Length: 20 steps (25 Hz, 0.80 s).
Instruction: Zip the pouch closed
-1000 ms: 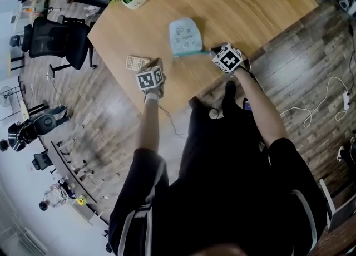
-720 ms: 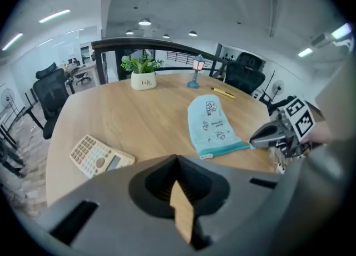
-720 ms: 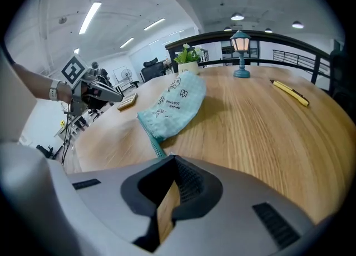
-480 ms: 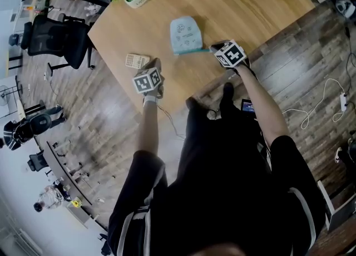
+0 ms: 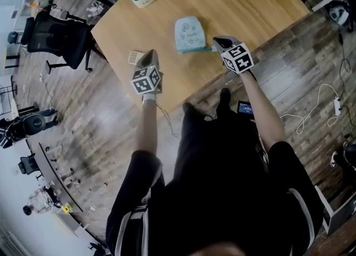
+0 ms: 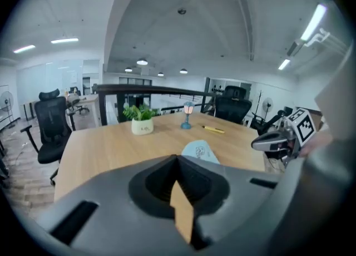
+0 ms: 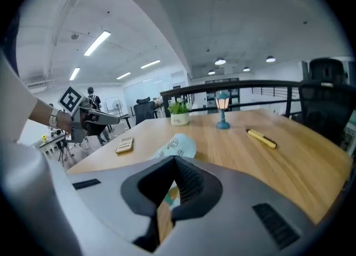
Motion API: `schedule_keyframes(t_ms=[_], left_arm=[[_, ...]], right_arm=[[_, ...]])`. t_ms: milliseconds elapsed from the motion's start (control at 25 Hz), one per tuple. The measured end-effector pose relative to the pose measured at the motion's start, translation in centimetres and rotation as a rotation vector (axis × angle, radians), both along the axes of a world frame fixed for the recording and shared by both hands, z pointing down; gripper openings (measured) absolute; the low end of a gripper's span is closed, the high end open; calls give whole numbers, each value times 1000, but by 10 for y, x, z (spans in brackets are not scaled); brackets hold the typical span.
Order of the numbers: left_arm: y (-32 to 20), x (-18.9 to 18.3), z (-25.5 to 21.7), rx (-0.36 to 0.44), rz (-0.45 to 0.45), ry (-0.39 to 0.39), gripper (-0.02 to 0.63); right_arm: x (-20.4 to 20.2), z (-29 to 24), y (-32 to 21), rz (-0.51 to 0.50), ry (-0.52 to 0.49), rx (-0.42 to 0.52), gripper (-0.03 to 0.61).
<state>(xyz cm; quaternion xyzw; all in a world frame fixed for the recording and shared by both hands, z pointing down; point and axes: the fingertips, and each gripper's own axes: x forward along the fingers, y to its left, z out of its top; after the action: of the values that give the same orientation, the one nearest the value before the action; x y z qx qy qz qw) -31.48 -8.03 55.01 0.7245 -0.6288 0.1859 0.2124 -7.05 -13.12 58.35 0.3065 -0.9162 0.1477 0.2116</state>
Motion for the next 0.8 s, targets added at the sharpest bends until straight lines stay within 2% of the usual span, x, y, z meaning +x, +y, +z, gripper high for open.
schedule_keyframes(t_ms=[160, 280, 480, 600, 800], left_arm=[[-7, -5, -65, 182, 23, -45, -2], [-7, -12, -121, 300, 31, -74, -2], [11, -25, -199, 482, 16, -102, -2], [26, -25, -227, 539, 16, -126, -2], [40, -26, -252, 572, 46, -174, -2]], right_arm=[[-2, -77, -4, 77, -64, 186, 11], [2, -134, 0, 151, -102, 288, 11], [23, -198, 14, 322, -131, 332, 11], [34, -238, 31, 374, -125, 393, 11], [35, -295, 61, 400, -131, 507, 11]])
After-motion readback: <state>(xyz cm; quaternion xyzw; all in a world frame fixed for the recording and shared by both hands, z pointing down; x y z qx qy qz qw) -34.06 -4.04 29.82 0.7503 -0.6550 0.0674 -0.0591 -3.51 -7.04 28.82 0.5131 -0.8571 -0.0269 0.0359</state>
